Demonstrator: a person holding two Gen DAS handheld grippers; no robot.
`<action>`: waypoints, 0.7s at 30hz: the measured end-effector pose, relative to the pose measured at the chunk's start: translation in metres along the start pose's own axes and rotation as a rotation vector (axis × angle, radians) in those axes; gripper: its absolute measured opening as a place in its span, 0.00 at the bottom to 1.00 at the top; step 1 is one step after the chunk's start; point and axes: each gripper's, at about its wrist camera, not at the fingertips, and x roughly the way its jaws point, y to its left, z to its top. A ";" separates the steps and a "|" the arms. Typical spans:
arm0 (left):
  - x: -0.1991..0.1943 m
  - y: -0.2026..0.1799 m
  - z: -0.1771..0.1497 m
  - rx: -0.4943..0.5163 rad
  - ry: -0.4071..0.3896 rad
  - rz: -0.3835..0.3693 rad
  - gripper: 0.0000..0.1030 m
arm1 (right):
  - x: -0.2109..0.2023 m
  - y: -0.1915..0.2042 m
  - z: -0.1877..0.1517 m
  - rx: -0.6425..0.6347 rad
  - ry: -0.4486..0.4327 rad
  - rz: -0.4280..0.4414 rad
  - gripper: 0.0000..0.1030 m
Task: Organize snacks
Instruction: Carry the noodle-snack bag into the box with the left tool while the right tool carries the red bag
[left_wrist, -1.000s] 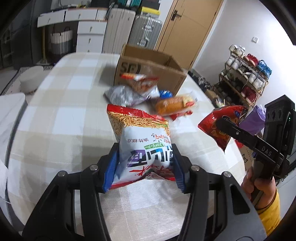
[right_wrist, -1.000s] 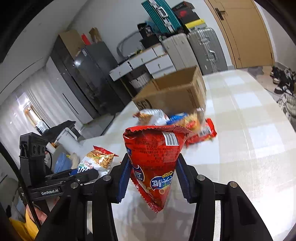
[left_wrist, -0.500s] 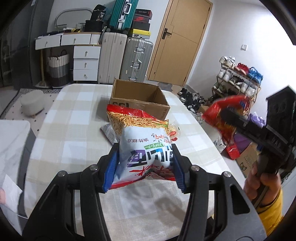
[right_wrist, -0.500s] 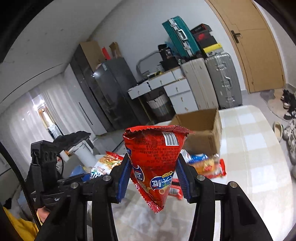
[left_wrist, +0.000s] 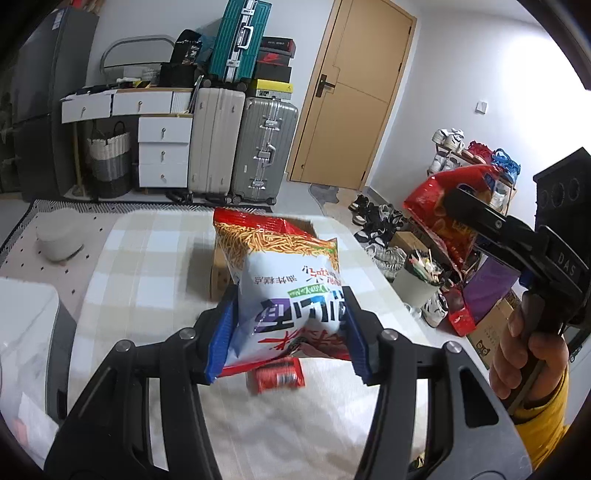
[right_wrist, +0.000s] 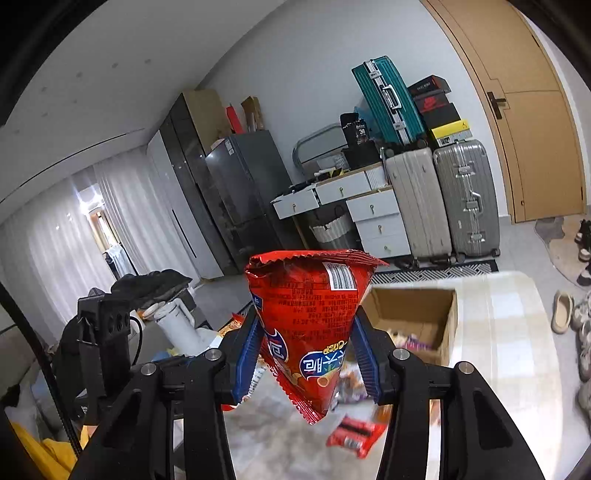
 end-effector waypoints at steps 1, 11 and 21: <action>0.006 -0.003 0.008 -0.001 -0.001 0.001 0.49 | 0.006 -0.003 0.008 0.005 0.004 0.003 0.46; 0.083 -0.005 0.080 0.016 0.045 0.045 0.49 | 0.078 -0.043 0.051 -0.008 0.058 -0.070 0.46; 0.217 0.024 0.093 -0.038 0.161 0.086 0.49 | 0.161 -0.122 0.041 0.051 0.173 -0.148 0.46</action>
